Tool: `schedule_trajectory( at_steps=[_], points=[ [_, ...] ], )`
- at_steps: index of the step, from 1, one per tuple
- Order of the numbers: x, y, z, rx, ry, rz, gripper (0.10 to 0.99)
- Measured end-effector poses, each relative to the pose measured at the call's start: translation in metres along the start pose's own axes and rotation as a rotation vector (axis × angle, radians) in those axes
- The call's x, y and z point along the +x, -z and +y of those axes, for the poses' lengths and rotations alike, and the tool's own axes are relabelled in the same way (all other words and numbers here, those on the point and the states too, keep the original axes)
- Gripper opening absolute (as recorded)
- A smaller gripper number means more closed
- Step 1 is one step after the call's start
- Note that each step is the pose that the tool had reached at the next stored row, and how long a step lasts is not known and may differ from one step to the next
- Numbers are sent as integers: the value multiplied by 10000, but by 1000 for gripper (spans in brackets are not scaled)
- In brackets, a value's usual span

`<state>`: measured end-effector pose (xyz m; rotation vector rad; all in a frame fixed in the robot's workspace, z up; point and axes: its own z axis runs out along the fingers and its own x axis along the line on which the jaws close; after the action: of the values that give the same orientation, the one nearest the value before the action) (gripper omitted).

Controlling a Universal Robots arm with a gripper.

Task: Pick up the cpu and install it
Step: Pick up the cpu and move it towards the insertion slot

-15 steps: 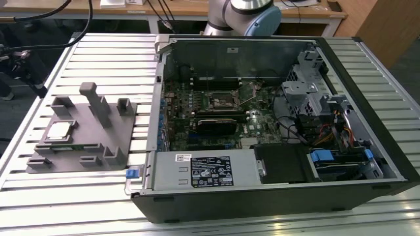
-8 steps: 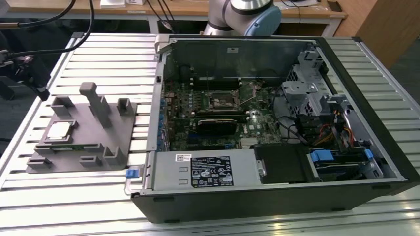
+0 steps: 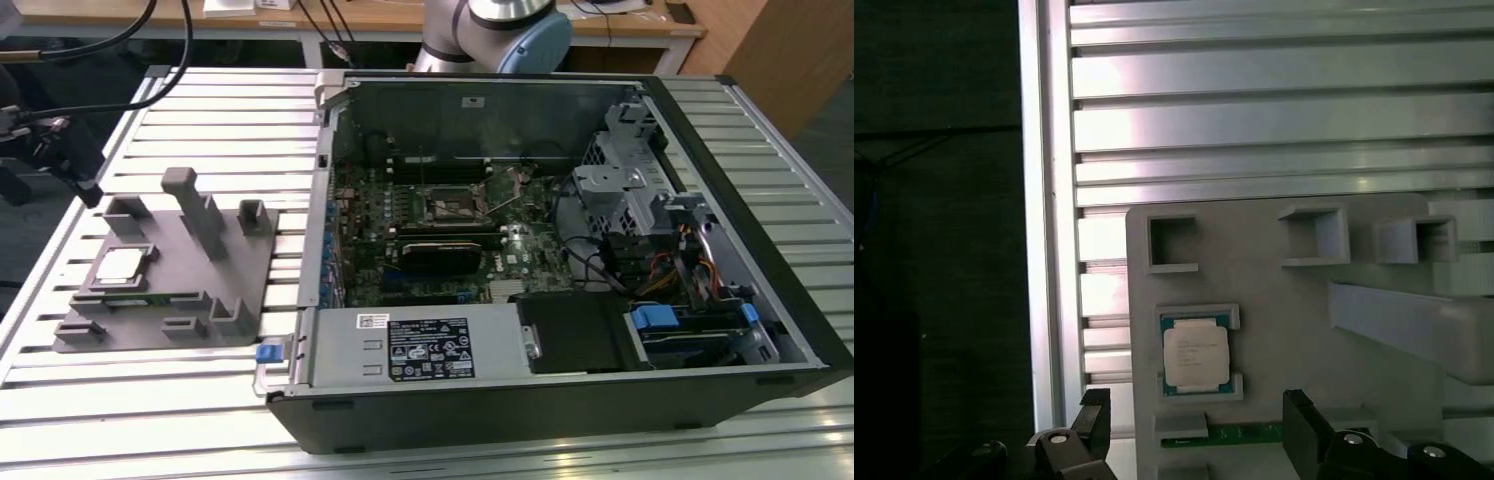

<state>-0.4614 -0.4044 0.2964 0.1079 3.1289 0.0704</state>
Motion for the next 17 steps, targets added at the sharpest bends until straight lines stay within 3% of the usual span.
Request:
schedule_trajectory(
  at_steps=[17],
  points=[
    [0, -64, -3, 1, 0, 1, 776]
  ],
)
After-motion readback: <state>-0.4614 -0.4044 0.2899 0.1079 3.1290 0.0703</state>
